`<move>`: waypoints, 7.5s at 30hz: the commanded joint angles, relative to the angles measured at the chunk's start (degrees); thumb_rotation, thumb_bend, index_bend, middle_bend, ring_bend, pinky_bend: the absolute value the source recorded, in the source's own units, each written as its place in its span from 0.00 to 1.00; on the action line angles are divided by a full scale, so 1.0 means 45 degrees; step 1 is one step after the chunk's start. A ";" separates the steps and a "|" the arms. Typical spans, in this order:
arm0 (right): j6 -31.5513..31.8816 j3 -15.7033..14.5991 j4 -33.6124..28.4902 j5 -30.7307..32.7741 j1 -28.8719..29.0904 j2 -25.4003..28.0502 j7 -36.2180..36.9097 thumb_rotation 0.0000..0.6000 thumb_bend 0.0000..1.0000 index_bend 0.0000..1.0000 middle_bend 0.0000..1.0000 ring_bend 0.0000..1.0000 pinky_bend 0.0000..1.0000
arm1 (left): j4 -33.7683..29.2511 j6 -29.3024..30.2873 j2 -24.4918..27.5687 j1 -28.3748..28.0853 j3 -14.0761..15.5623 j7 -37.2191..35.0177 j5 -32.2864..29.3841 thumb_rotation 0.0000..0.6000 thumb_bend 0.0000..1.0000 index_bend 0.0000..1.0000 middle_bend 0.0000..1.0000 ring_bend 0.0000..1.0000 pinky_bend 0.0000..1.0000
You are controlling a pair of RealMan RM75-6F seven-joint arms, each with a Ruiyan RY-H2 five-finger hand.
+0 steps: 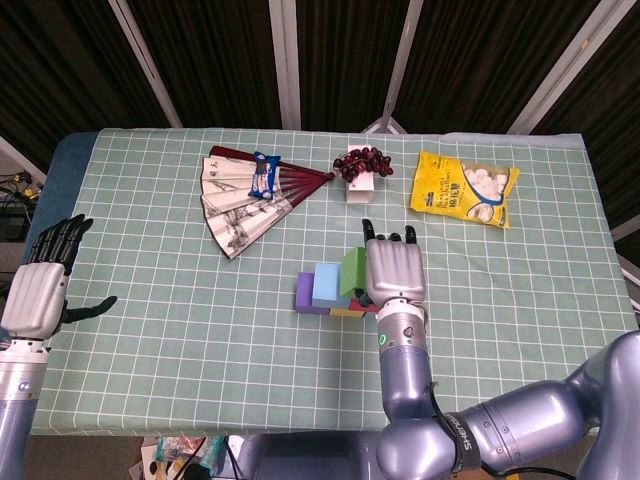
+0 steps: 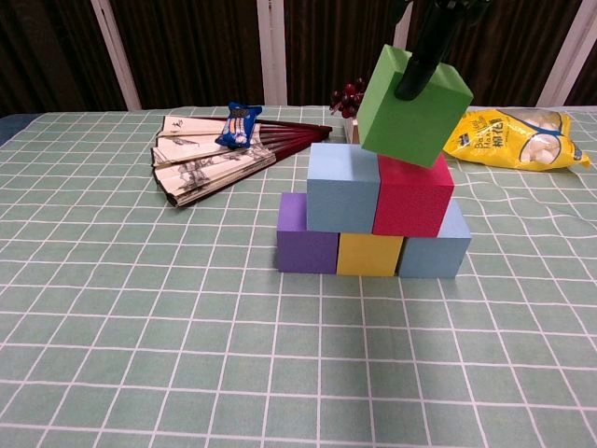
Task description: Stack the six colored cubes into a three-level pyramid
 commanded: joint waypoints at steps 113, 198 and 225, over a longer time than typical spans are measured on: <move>0.2146 -0.0435 0.1504 -0.1587 0.0978 -0.2760 -0.2254 1.00 0.33 0.00 0.40 0.21 0.07 | -0.0069 -0.0056 0.0150 0.0086 -0.0224 -0.0373 -0.0239 1.00 0.05 0.00 0.01 0.00 0.01; 0.2612 0.0259 0.2045 -0.1634 0.0938 -0.3503 -0.3218 1.00 0.33 0.00 0.43 0.21 0.09 | 0.0021 -0.0086 0.0176 0.0100 -0.0218 -0.0405 -0.0273 1.00 0.05 0.00 0.01 0.00 0.01; 0.2212 0.0067 0.1954 -0.1956 0.0758 -0.3400 -0.3212 1.00 0.33 0.00 0.43 0.21 0.09 | 0.0050 -0.0133 0.0150 0.0092 -0.0187 -0.0316 -0.0319 1.00 0.05 0.00 0.01 0.00 0.01</move>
